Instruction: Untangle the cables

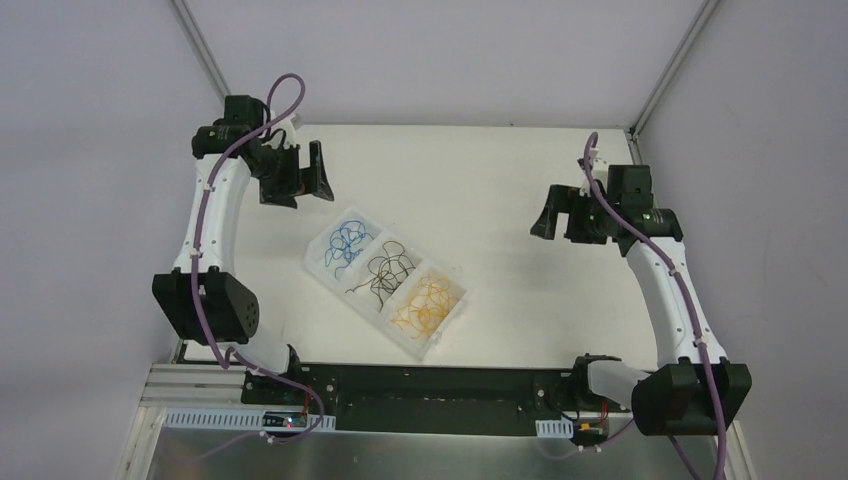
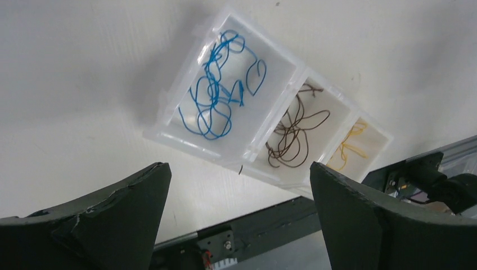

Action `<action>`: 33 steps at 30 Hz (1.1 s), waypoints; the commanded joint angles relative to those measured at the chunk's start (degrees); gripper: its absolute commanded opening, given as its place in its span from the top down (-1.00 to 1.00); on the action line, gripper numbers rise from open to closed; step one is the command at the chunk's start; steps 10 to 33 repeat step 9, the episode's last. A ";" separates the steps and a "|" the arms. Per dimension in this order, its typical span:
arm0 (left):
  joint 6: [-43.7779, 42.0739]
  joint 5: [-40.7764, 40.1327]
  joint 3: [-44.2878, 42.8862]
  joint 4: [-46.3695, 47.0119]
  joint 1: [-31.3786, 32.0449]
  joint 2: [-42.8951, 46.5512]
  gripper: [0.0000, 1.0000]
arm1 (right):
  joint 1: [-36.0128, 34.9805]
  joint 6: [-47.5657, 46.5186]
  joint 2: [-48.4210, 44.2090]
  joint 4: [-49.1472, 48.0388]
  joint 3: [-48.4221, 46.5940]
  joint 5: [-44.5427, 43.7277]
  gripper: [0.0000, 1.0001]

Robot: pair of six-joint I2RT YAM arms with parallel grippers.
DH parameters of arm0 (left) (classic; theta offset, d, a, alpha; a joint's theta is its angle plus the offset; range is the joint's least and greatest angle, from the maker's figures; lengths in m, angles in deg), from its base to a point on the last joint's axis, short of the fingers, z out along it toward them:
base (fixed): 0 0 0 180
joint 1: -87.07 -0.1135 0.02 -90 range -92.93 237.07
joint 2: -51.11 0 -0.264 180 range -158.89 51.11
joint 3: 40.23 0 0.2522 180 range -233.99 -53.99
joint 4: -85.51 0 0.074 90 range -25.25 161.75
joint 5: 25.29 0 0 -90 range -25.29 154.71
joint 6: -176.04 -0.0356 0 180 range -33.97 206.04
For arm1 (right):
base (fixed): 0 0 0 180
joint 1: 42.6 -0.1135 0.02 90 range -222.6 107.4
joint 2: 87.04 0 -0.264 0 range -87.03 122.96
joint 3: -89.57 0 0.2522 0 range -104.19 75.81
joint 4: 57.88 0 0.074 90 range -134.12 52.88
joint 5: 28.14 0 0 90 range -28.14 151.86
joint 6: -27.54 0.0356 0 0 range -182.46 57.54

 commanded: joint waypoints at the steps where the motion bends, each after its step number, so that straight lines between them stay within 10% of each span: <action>1: -1.44 -2.99 6.11 -2.59 -0.58 -0.66 -0.98 | 1.12 2.23 -1.61 1.85 4.08 -4.56 -0.99; 33: -1.78 -2.26 10.96 -0.32 -0.61 3.21 -0.98 | 1.24 4.96 -1.44 4.25 4.18 -5.21 -0.99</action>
